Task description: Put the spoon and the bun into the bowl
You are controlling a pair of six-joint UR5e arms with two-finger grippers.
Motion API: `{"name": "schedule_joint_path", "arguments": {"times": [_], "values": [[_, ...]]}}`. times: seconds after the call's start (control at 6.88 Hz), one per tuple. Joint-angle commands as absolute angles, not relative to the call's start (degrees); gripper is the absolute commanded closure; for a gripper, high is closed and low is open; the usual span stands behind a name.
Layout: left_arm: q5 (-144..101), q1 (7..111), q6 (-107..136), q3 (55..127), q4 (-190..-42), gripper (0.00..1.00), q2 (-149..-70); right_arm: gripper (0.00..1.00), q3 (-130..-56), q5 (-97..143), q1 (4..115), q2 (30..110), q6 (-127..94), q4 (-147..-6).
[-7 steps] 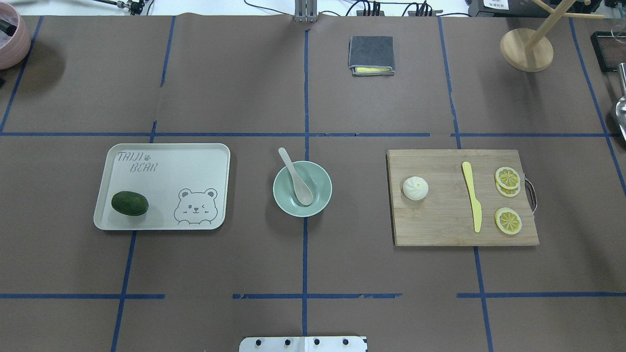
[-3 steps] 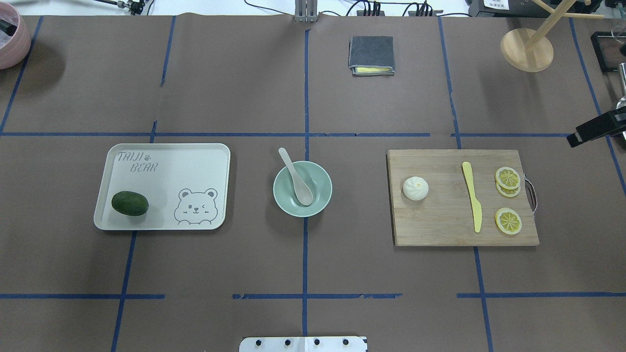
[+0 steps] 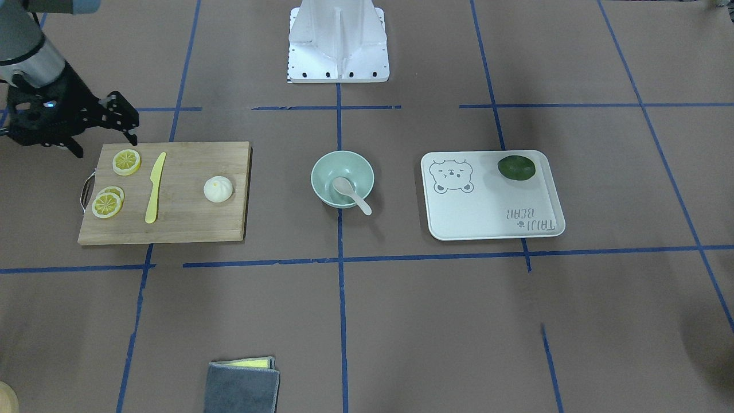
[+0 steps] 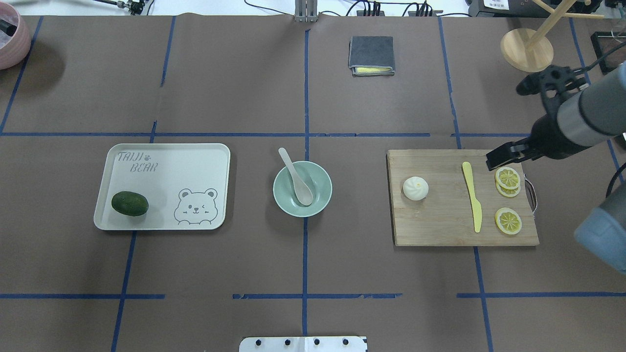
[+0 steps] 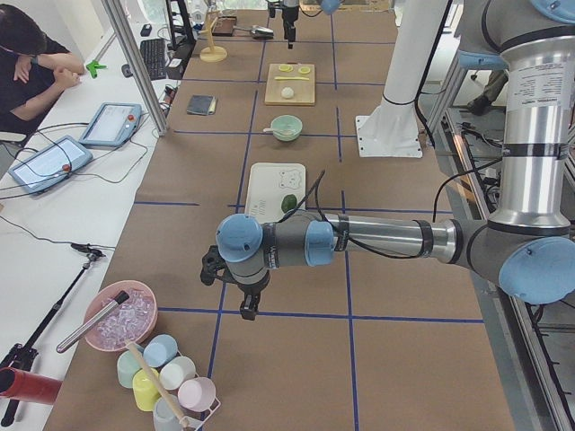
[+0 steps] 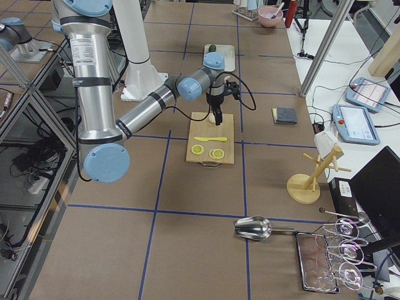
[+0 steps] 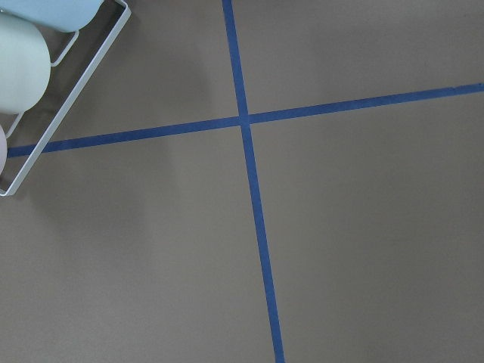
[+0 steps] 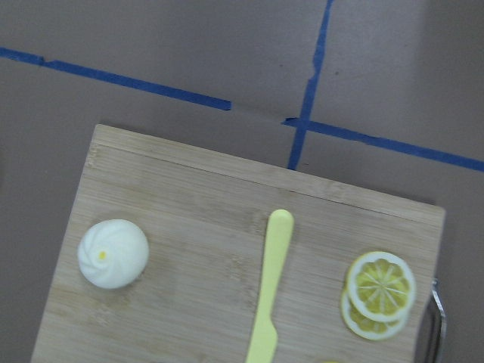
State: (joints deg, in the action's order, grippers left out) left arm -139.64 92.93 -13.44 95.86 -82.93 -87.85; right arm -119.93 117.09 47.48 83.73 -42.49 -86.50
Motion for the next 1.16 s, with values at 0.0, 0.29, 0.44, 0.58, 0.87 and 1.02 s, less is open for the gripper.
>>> {"name": "schedule_joint_path", "arguments": {"times": [0.0,0.29,0.44,0.58,0.87,1.02], "values": [[-139.75,92.99,-13.53,96.15,-83.14,0.00,-87.80,0.00,-111.93,106.74,37.12,76.69,-52.37,-78.93],[-139.75,92.99,-13.54,96.24,-83.23,0.00,-87.89,0.11,-107.33,106.35,35.34,73.92,-52.73,-78.93],[-139.83,92.99,-13.62,96.24,-83.32,0.00,-87.89,0.14,-107.14,105.48,35.25,74.53,-52.82,-78.93],[-139.83,92.99,-13.62,96.33,-83.32,0.00,-87.89,0.21,-106.70,105.38,34.81,74.53,-52.82,-78.93],[-139.83,92.99,-13.62,96.33,-83.41,0.00,-87.89,0.30,-105.30,105.38,33.67,73.74,-52.82,-78.93],[-139.83,92.99,-13.62,96.24,-83.41,0.00,-87.98,0.30,-105.38,105.38,33.58,73.74,-52.82,-78.93]]}}
